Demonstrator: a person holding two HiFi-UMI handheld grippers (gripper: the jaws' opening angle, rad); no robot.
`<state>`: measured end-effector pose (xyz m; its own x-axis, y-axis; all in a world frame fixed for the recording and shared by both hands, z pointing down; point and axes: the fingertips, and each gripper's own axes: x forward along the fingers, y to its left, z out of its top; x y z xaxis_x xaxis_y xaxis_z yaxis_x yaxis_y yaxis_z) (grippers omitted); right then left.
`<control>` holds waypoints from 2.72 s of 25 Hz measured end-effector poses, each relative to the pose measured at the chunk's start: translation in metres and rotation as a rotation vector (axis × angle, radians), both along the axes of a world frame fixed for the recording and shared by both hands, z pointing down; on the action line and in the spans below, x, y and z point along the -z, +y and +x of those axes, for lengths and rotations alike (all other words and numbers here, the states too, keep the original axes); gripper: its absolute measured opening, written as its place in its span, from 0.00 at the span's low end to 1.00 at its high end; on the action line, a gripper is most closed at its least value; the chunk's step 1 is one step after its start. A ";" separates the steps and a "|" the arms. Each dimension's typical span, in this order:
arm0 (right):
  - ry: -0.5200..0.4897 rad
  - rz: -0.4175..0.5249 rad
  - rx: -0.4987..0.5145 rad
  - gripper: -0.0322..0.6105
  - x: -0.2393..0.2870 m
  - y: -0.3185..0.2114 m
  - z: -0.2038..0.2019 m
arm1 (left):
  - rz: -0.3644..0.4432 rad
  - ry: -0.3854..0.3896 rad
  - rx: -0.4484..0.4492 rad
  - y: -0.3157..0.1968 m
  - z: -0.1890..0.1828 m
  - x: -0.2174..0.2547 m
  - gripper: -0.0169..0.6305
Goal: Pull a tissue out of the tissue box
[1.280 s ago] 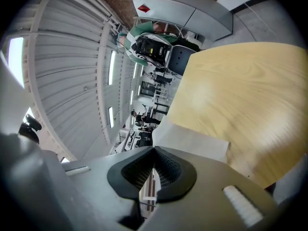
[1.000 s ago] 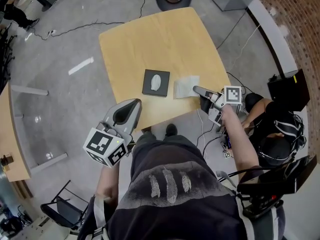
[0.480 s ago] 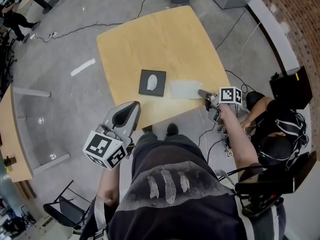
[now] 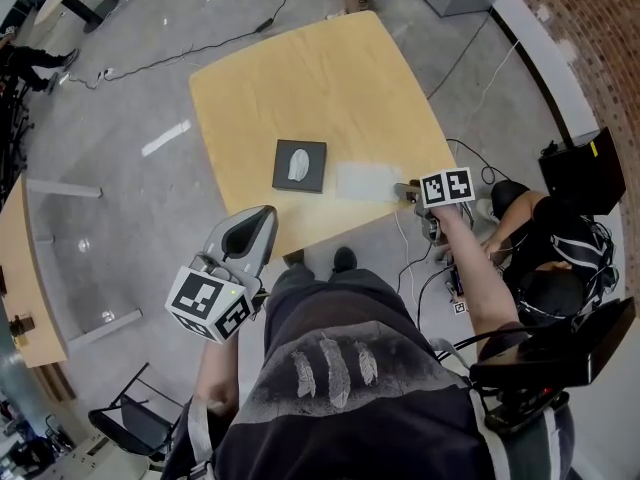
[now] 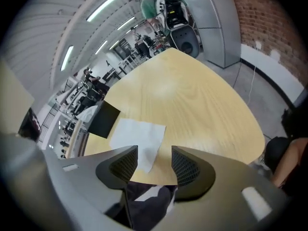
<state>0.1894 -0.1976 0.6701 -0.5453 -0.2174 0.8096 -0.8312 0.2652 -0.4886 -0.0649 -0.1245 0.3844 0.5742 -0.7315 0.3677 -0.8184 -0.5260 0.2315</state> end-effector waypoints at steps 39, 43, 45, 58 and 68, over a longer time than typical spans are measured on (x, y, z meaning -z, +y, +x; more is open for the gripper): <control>-0.445 0.605 0.226 0.05 0.216 -0.014 -0.128 | 0.104 -0.067 0.002 0.005 0.015 0.028 0.03; -0.478 0.637 0.223 0.05 0.228 -0.007 -0.140 | 0.132 -0.069 -0.003 0.011 0.007 0.031 0.03; -0.472 0.646 0.238 0.05 0.231 0.002 -0.150 | 0.146 -0.054 -0.002 0.016 -0.001 0.034 0.03; -0.530 0.634 0.270 0.05 0.265 0.064 -0.259 | 0.187 0.025 0.039 0.066 -0.113 0.049 0.03; -0.588 0.667 0.317 0.05 0.296 0.118 -0.303 | 0.212 0.063 -0.036 0.091 -0.129 0.052 0.03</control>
<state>-0.1135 -0.0792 0.3744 -0.9399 -0.3080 0.1473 -0.3405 0.8130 -0.4723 -0.1938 -0.0338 0.3328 0.6183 -0.7672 0.1704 -0.7856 -0.5970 0.1628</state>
